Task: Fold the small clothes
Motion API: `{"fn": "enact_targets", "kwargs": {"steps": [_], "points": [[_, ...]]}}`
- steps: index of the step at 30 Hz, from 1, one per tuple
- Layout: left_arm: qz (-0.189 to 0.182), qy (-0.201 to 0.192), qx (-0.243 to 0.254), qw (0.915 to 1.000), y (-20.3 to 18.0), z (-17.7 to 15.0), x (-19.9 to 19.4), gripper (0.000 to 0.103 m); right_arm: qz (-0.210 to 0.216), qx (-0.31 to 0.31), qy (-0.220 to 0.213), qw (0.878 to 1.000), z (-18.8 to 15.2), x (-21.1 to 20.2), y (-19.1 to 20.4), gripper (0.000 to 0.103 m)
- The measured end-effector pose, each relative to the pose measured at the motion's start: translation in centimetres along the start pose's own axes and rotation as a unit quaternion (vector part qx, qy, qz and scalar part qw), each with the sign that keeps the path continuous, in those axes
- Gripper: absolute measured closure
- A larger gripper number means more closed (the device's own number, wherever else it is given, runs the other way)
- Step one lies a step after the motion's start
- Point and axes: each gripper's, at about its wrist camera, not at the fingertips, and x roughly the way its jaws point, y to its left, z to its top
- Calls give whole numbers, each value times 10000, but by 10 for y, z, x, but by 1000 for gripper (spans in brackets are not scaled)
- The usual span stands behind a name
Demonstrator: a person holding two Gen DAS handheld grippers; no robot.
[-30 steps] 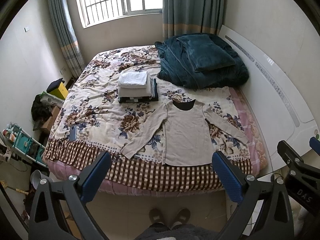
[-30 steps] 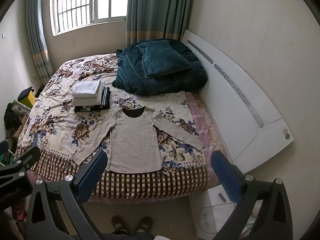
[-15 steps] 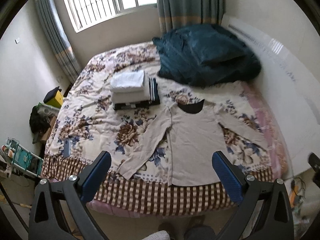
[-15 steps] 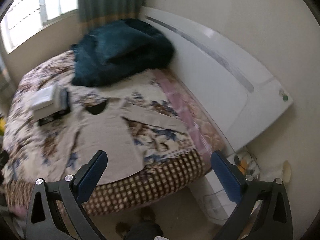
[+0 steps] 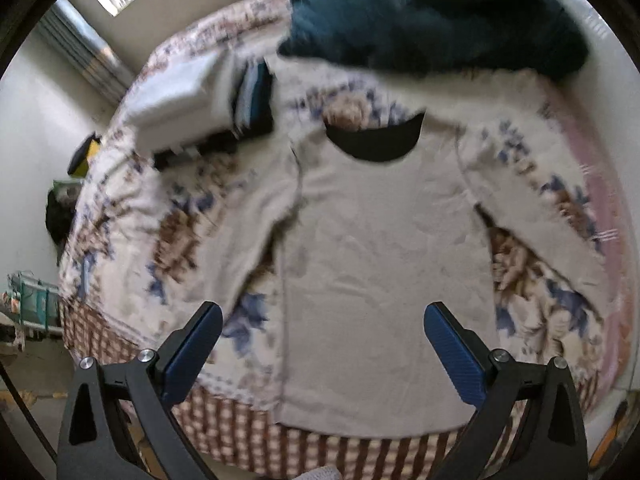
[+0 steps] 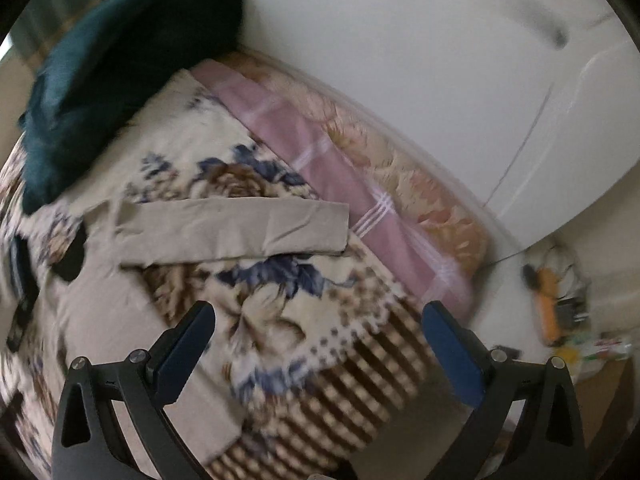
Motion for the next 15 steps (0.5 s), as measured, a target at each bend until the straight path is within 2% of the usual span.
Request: {"fn": "enact_targets", "kwargs": {"steps": [3,5,8,9,12,14,15], "points": [[78,308,-8,9995,-21,6,50,0,87,574,373,9976,22,78,-14,0],[67,518,-18,9986,-35,7,83,0,182,985,478,9938,28,115,-26,0],[23,741,45,9972,-54,5,128,0,251,1722,746,9819,35,175,-48,1],[24,764,82,9970,-60,5,140,0,333,2053,831,9746,37,199,-56,2],[3,835,147,9964,-78,9,172,0,620,2720,935,9557,38,244,-70,12],[-17,855,124,9963,-82,11,186,0,599,2993,803,9489,39,255,-72,13],[-25,856,106,9963,-82,12,190,0,521,3058,570,9490,41,254,-70,27]]}}
